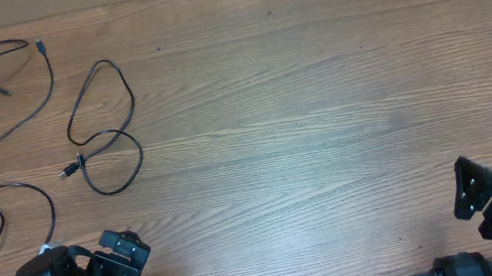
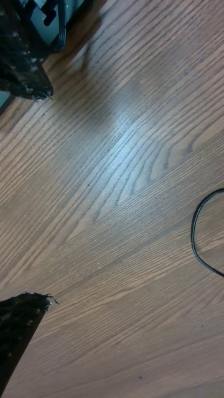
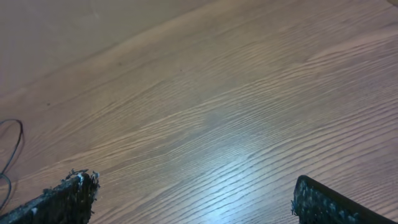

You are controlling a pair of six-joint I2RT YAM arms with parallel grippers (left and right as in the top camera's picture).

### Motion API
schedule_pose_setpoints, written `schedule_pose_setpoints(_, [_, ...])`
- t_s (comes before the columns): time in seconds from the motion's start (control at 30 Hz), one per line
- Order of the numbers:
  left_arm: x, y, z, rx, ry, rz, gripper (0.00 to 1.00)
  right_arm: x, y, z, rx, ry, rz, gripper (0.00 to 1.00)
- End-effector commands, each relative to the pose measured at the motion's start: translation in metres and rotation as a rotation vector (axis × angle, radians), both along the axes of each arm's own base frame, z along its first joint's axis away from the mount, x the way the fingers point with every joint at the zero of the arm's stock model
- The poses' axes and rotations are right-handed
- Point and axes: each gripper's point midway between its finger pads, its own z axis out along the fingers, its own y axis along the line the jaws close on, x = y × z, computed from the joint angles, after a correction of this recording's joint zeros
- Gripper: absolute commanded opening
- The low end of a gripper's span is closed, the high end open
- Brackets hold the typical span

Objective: Untangle cables

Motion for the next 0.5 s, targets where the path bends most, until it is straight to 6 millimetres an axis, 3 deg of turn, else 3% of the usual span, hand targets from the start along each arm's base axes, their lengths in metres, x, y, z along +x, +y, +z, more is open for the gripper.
schedule_pose_setpoints(0.0, [-0.001,0.003,-0.003,0.0,0.008,0.028,1.0,-0.019,0.0,0.008,-0.017,-0.066,0.001,1.0])
schedule_pose_setpoints(0.23, [-0.001,0.003,-0.003,0.0,0.008,0.028,1.0,-0.055,0.001,0.012,-0.037,-0.192,0.009,1.0])
schedule_pose_setpoints(0.47, [-0.001,0.003,-0.003,0.0,0.008,0.028,1.0,-0.072,0.003,0.007,-0.054,-0.222,0.026,1.0])
